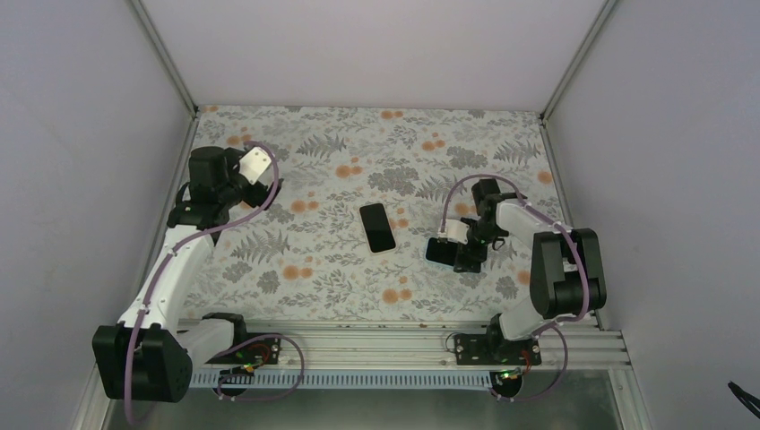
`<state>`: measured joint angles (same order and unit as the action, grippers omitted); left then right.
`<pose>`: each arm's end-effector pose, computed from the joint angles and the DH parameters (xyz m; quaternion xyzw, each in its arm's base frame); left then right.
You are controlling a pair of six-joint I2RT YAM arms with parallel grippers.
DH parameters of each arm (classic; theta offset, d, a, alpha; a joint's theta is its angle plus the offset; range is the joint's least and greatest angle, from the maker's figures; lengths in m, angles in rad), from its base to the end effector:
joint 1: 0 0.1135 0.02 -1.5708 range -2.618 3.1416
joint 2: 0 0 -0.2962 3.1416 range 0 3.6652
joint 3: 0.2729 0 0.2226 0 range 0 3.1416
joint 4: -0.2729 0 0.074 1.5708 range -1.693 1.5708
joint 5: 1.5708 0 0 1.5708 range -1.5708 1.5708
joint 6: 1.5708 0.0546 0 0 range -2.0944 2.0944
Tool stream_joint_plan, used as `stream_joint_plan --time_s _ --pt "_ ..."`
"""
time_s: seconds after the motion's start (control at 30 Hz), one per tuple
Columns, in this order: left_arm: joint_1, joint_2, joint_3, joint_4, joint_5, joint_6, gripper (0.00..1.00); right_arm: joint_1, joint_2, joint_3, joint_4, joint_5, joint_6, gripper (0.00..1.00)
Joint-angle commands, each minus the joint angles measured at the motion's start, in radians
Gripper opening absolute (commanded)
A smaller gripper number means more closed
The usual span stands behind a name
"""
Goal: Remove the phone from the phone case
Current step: Pick up the phone at the center of the board.
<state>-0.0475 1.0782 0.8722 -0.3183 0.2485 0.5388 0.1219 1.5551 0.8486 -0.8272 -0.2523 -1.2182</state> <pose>0.2110 -0.0235 0.3258 0.3077 0.8050 0.0165 0.5071 0.2188 0.0405 0.1894 -0.6178 0.7760 0.0978 0.0813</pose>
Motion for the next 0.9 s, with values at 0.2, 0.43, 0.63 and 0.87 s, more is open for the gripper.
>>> stream_joint_plan --time_s 0.2,0.43,0.63,0.87 --pt "0.006 0.009 0.021 -0.002 0.052 0.000 1.00 -0.004 -0.035 -0.083 0.101 0.068 0.018 1.00" --pt "0.006 0.013 0.039 -0.017 0.079 0.004 1.00 -0.005 -0.052 -0.126 0.188 0.088 0.006 0.92" --pt "0.006 0.029 0.052 -0.044 0.118 0.014 1.00 -0.005 -0.030 -0.106 0.185 0.075 0.020 0.70" --pt "-0.034 0.139 0.144 -0.140 0.362 0.024 1.00 -0.004 -0.106 -0.085 0.224 -0.042 0.050 0.65"
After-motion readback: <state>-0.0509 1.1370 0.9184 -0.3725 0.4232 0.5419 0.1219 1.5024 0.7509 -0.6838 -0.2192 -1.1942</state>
